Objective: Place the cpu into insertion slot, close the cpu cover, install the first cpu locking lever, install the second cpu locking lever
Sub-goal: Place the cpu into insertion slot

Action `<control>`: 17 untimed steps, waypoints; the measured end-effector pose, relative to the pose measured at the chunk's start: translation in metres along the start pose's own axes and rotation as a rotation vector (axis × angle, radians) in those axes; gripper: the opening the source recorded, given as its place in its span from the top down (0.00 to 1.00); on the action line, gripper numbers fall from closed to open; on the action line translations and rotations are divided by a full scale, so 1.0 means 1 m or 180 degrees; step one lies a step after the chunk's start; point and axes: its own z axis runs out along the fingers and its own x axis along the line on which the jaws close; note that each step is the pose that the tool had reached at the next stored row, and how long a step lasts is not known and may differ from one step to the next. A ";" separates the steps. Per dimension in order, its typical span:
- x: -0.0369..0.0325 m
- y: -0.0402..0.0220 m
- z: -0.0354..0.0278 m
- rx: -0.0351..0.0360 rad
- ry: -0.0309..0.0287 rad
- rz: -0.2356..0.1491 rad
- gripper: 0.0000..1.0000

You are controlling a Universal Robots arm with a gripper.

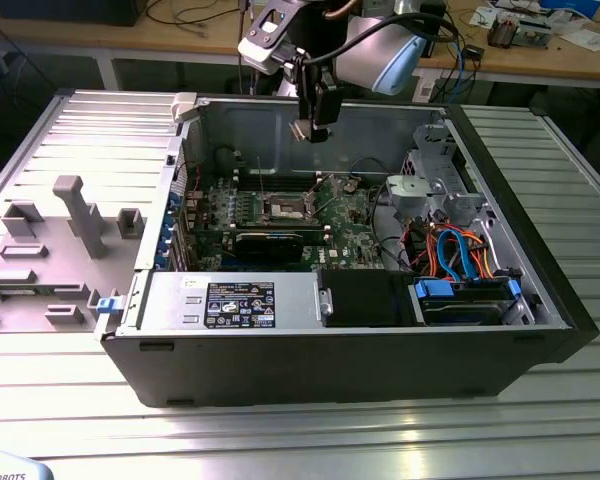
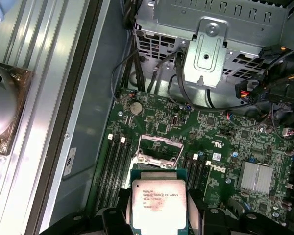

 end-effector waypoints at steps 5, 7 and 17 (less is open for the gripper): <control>0.0002 -0.0006 0.0000 0.0000 -0.0001 0.0015 0.45; 0.0003 -0.0012 0.0004 -0.0001 -0.0003 0.0045 0.45; 0.0004 -0.0020 0.0012 -0.0004 -0.0016 0.0201 0.45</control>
